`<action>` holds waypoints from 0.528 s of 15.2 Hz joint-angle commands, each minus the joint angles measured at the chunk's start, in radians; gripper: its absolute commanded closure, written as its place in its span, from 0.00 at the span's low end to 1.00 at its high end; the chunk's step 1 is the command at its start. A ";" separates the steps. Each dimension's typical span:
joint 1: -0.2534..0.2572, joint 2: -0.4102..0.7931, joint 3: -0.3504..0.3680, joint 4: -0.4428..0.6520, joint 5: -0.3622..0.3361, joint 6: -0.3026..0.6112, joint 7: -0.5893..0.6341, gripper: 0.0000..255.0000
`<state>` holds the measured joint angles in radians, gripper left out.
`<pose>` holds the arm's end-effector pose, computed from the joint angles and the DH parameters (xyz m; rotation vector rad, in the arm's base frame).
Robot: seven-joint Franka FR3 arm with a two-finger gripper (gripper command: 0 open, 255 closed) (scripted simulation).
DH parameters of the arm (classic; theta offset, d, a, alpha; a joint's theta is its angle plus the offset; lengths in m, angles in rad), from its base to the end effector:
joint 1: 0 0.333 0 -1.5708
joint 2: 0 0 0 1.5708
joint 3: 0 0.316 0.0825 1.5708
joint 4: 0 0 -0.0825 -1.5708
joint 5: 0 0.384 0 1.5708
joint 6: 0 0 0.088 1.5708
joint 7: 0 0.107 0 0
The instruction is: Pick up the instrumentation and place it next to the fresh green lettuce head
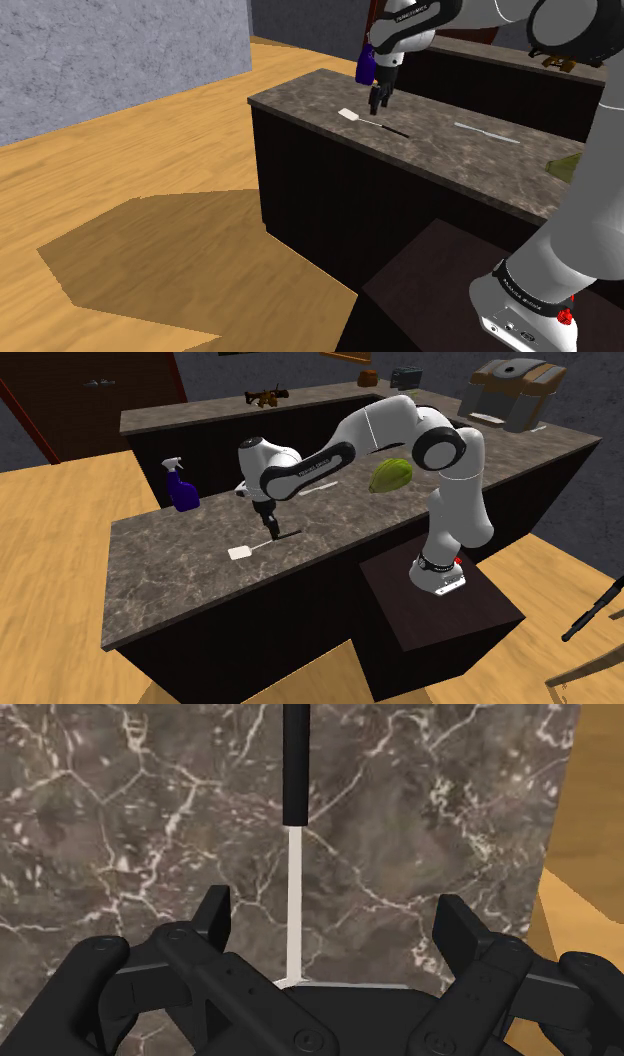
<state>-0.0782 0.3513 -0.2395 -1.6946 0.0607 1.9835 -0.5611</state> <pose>0.6191 -0.1849 0.3923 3.1171 0.3593 -0.0917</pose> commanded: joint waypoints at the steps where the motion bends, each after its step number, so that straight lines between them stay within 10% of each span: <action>1: -0.018 0.085 0.002 0.091 0.009 -0.011 -0.029 0.00; 8: -0.020 0.114 0.006 0.037 0.017 0.071 -0.034 0.00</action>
<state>-0.0986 0.4629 -0.2337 -1.6469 0.0764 2.0411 -0.5942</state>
